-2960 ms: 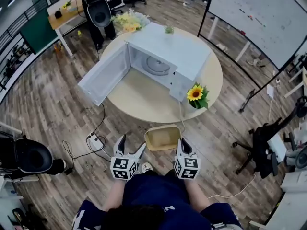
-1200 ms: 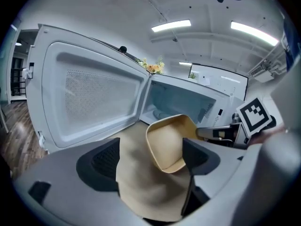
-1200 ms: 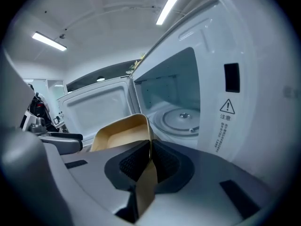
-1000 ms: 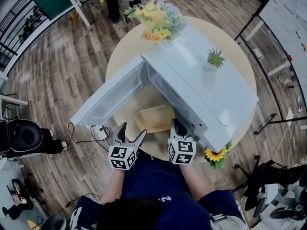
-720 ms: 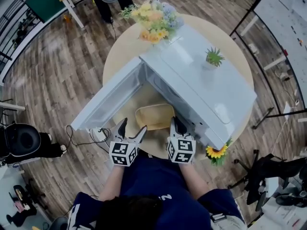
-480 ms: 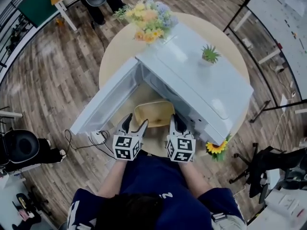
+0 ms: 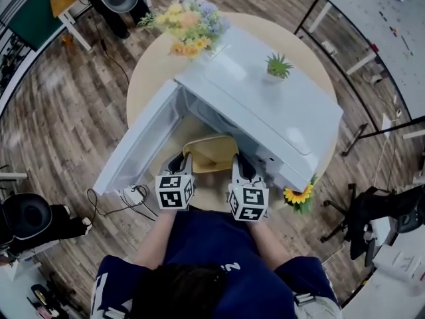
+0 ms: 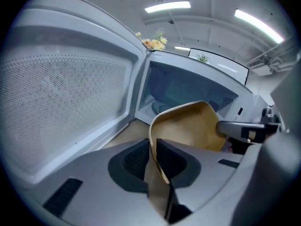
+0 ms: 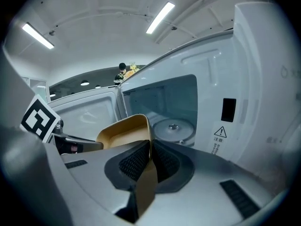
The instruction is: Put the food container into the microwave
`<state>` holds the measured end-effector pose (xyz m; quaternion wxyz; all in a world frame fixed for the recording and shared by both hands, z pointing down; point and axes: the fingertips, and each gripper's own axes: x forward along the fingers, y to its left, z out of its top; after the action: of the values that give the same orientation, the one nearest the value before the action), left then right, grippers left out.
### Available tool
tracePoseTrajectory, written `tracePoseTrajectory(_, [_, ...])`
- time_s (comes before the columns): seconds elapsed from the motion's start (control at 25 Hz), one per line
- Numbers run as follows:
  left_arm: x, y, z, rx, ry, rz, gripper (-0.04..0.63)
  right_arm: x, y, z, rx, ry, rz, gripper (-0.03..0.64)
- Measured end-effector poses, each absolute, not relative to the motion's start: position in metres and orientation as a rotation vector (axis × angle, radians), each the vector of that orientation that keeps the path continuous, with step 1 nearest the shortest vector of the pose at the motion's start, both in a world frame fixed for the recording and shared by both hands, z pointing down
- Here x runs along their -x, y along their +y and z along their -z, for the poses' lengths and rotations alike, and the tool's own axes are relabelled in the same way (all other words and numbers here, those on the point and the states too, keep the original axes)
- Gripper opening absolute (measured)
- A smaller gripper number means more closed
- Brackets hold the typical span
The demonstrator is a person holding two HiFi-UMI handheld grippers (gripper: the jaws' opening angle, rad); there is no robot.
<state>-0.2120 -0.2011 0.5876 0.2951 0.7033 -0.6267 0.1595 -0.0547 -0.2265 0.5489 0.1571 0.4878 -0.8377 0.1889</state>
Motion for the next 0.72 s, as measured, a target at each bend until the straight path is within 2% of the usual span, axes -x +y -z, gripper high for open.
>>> tracePoseTrajectory(0.16, [0.218, -0.207, -0.587, -1.780, -1.692, -0.374, 0.023, 0.055, -0.223, -0.557, -1.387, -2.368, -0.574, 0.043])
tracePoseTrajectory(0.28, [0.215, -0.213, -0.583, -1.802, -1.733, -0.448, 0.017, 0.054, -0.222, -0.557, -1.393, -2.363, -0.549, 0.064])
tracePoseTrajectory(0.32, [0.214, -0.214, -0.581, -1.814, -1.744, -0.463, 0.018, 0.054, -0.222, -0.556, -1.382, -2.371, -0.552, 0.100])
tracePoseTrajectory(0.36, [0.212, -0.216, -0.580, -1.819, -1.751, -0.464, 0.017, 0.055, -0.222, -0.556, -1.371, -2.379, -0.562, 0.184])
tracePoseTrajectory(0.4, [0.211, -0.218, -0.578, -1.818, -1.755, -0.455, 0.017, 0.055, -0.221, -0.555, -1.364, -2.386, -0.571, 0.209])
tracePoseTrajectory(0.72, [0.210, -0.243, -0.562, -1.801, -1.802, -0.372, 0.017, 0.047, -0.208, -0.553, -1.361, -2.414, -0.587, 0.206])
